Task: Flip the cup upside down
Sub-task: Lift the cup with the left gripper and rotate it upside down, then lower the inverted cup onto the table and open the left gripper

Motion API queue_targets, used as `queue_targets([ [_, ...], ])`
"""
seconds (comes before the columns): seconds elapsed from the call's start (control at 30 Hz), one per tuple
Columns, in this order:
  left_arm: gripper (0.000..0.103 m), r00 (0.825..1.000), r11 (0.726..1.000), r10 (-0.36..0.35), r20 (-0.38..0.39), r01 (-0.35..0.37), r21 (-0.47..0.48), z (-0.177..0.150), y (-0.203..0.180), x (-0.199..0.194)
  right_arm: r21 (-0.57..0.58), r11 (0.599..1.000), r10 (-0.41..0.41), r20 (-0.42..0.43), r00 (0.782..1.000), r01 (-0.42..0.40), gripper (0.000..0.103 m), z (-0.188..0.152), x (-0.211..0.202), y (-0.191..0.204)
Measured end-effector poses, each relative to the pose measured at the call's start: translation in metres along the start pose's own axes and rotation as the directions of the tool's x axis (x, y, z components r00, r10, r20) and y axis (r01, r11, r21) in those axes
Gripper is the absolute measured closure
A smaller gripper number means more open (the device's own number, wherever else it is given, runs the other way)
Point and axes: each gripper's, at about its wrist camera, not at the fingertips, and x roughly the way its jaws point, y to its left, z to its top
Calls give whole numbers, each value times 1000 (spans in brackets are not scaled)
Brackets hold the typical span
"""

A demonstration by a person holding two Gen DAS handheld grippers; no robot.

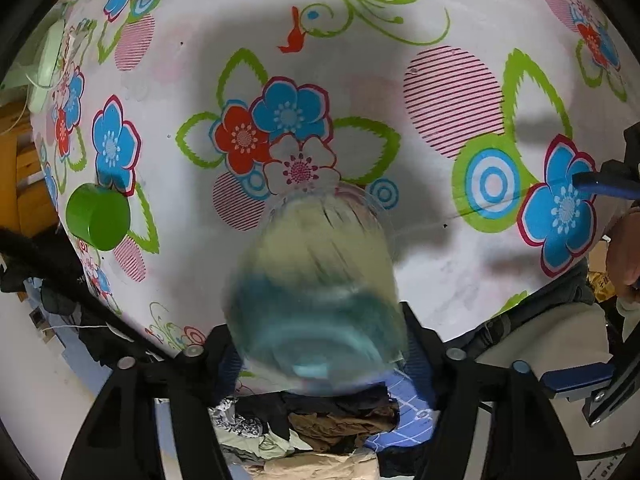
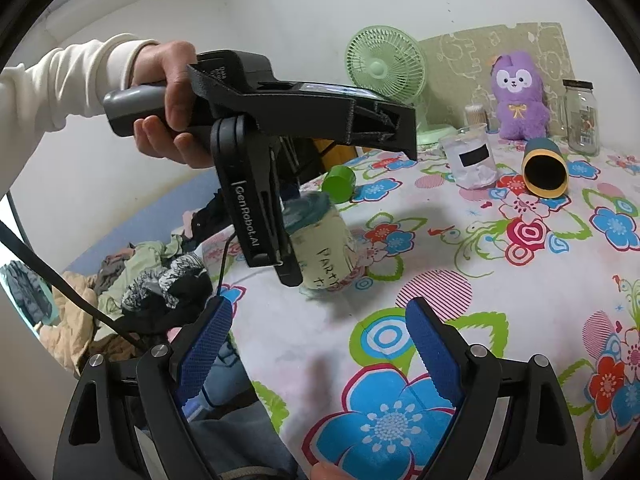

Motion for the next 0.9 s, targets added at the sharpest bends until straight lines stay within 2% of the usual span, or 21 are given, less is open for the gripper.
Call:
queue_targets([
  [0.17, 12, 999, 1000, -21, 40, 22, -17, -11, 6, -6, -7, 1000, -18, -11, 1000, 18, 13, 3, 4, 2],
  [0.33, 7, 993, 997, -54, 103, 58, -43, -25, 13, -20, -16, 999, -38, -19, 999, 38, 13, 10, 7, 6],
  [0.5, 5, 976, 991, -95, 196, 112, -77, -43, 21, -35, -23, 998, -63, -24, 998, 63, 13, 19, 6, 11],
  [0.73, 4, 925, 972, -144, 351, 199, -125, -63, 28, -52, -15, 995, -101, -30, 994, 100, 9, 32, 5, 16],
  [0.9, 4, 872, 955, -146, 468, 247, -162, -80, 38, -60, 3, 993, -121, -19, 992, 122, 9, 43, 1, 18],
])
